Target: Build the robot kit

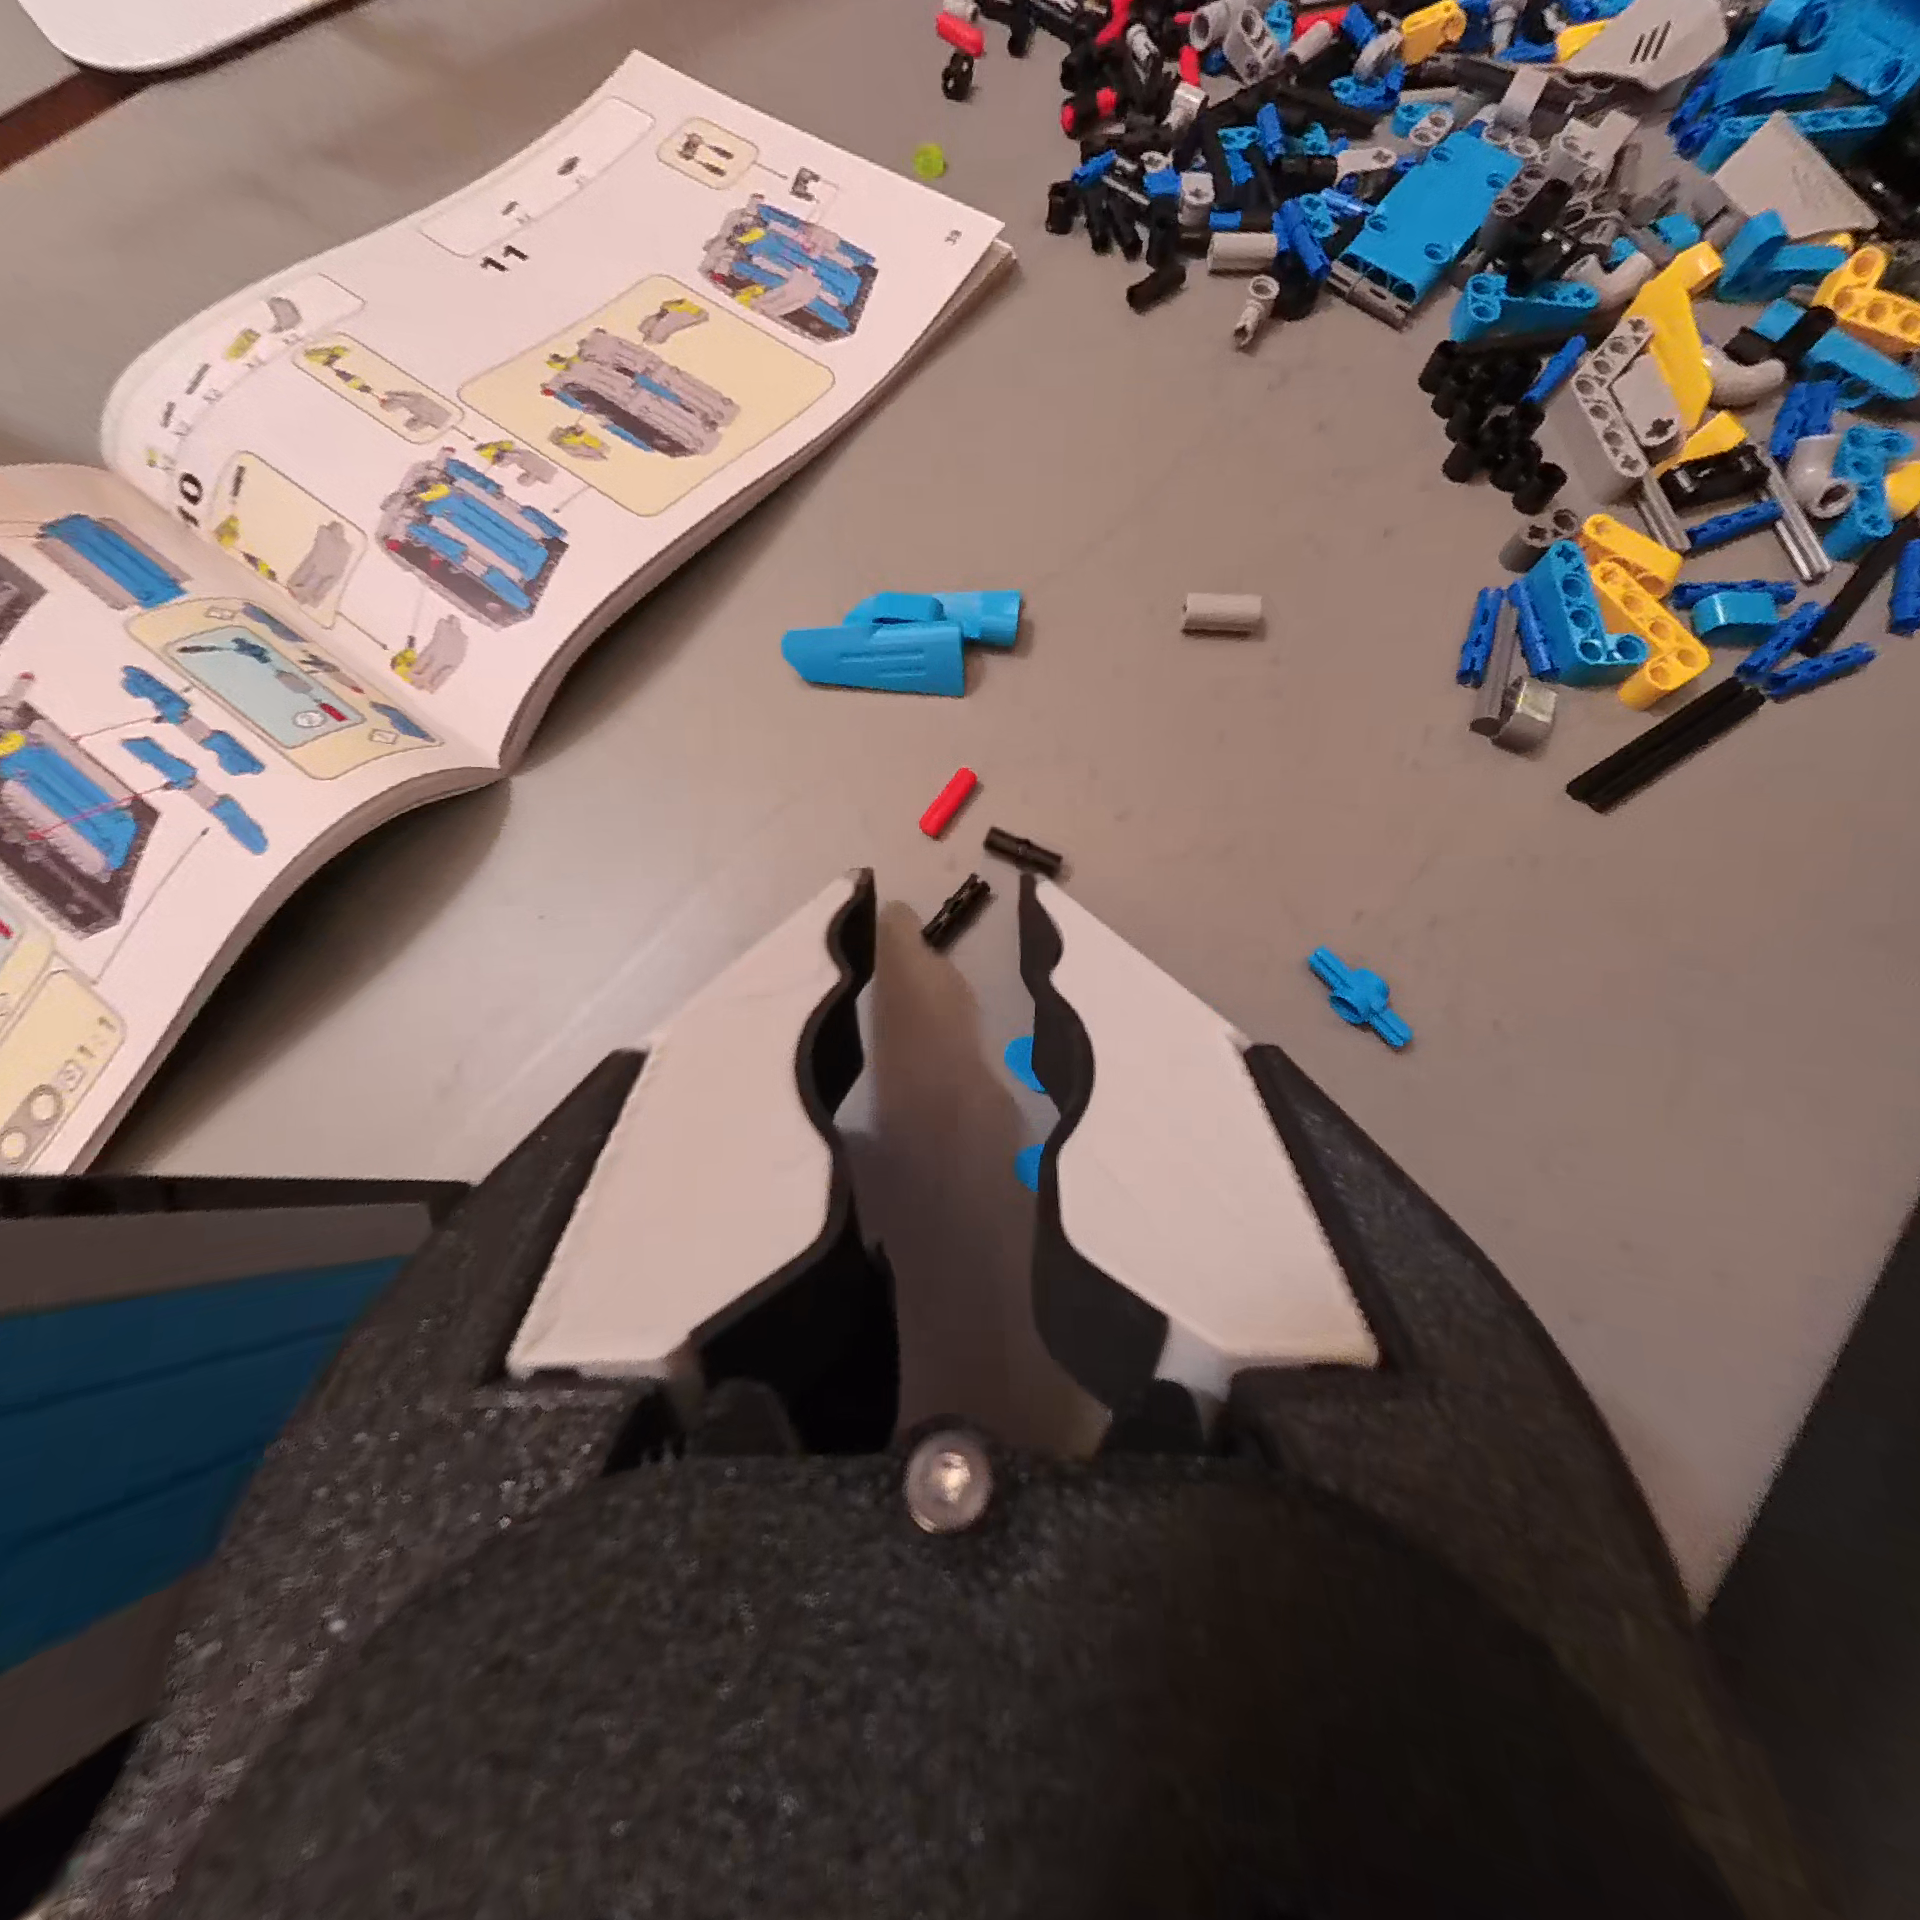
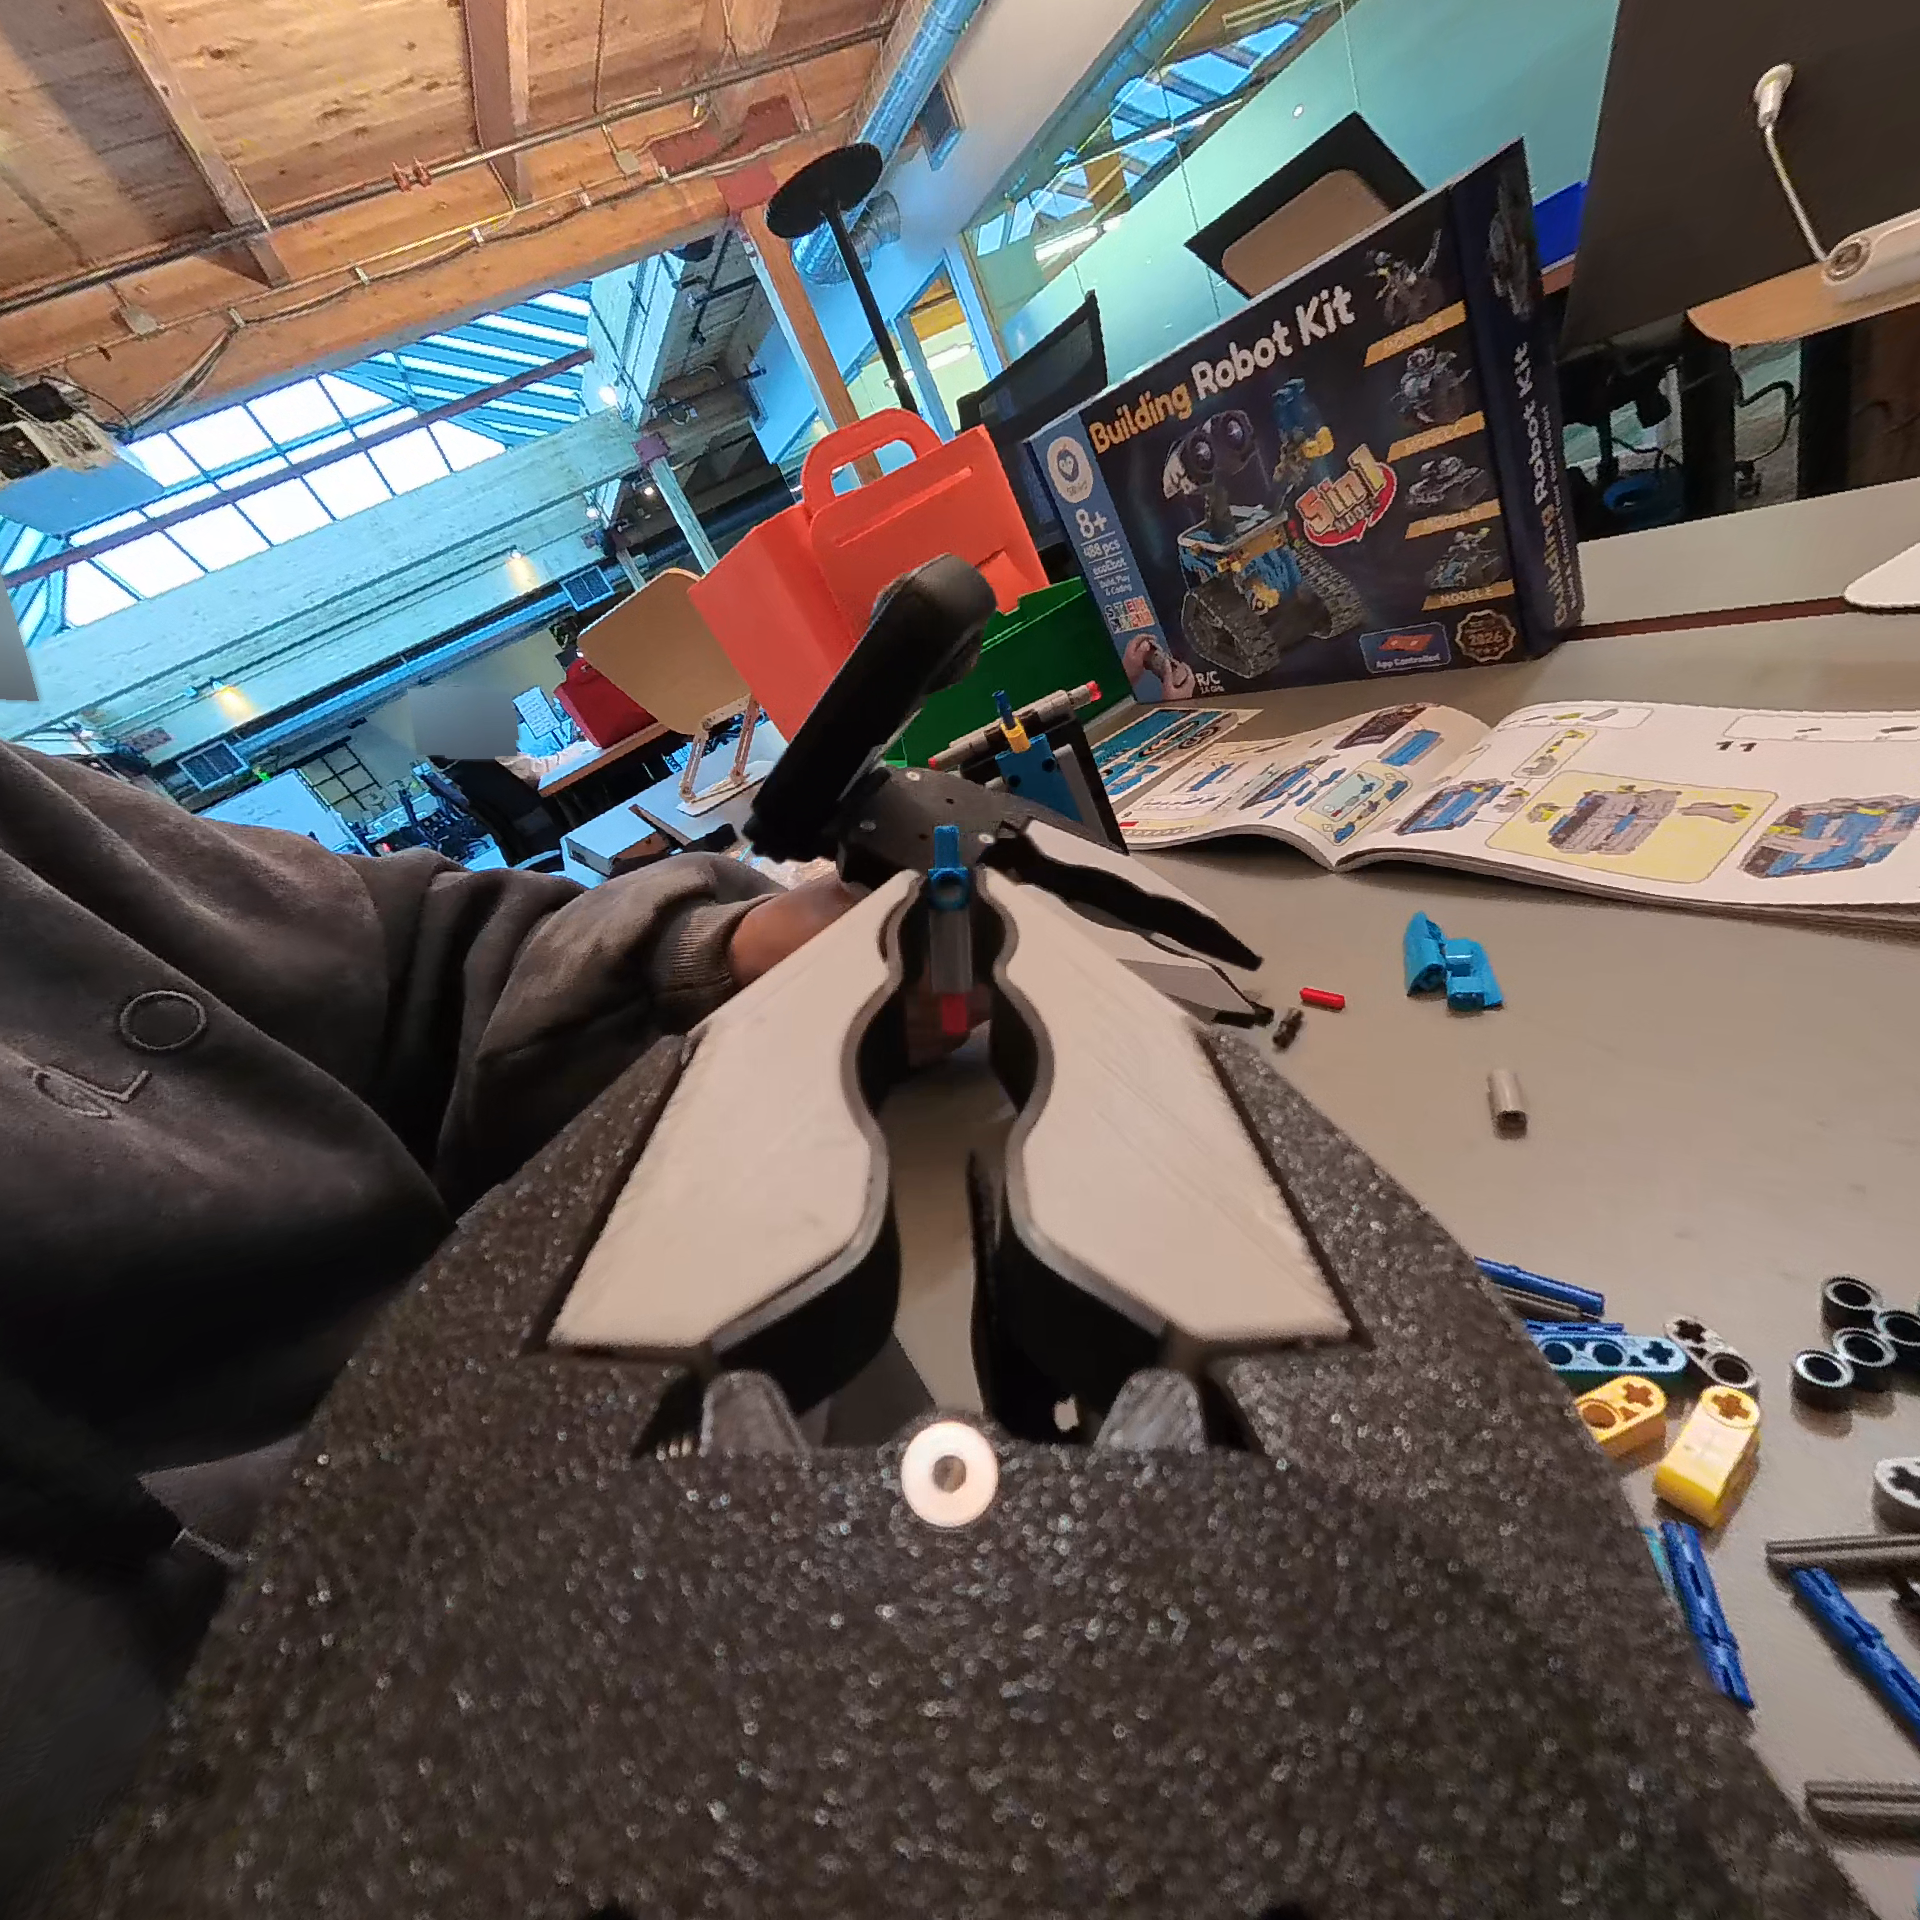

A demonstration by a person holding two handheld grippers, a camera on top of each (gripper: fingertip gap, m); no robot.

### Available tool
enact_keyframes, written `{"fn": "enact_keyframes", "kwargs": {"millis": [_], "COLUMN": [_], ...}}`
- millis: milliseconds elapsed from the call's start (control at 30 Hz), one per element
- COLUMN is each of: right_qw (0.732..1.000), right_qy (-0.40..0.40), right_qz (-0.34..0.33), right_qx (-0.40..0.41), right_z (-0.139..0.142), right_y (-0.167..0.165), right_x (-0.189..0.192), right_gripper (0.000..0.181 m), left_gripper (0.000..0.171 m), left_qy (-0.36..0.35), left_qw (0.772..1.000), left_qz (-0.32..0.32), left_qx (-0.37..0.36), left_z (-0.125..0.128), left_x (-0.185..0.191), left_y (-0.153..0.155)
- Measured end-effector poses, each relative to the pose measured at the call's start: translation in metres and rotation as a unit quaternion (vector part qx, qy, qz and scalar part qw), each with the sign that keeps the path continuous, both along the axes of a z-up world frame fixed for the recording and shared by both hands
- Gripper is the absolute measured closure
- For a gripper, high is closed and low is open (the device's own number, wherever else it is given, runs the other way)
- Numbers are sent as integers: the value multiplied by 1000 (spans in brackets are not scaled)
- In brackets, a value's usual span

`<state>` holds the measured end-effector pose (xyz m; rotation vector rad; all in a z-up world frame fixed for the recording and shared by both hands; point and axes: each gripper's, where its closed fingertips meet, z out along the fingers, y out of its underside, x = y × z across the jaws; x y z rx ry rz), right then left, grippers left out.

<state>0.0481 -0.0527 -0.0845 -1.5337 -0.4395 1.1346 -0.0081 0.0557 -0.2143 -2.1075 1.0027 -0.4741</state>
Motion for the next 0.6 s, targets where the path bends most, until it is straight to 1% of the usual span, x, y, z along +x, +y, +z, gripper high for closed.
{"fn": "enact_keyframes", "kwargs": {"millis": [100,333,467,567,600], "right_qw": [1000,1000,1000,1000,1000], "right_qy": [1,2,1,2,2], "right_qz": [2,6,8,10,11], "right_qx": [-1,-4,-5,-5,-6], "right_z": [0,-1,-1,-1,-1], "right_y": [0,0,0,0,0], "right_x": [0,-1,-2,-2,-2], "right_gripper": [174,174,174,174,174], "left_gripper": [149,155,156,166,167], "left_qy": [5,9,9,12,10], "left_qw": [999,999,999,1000,1000], "left_qz": [-18,-28,-18,-10,-11], "left_qx": [-27,-26,-26,-24,-25], "left_z": [-7,-8,-8,-8,-8], "left_x": [2,1,2,2,3], "left_y": [-6,-8,-5,-2,-3]}}
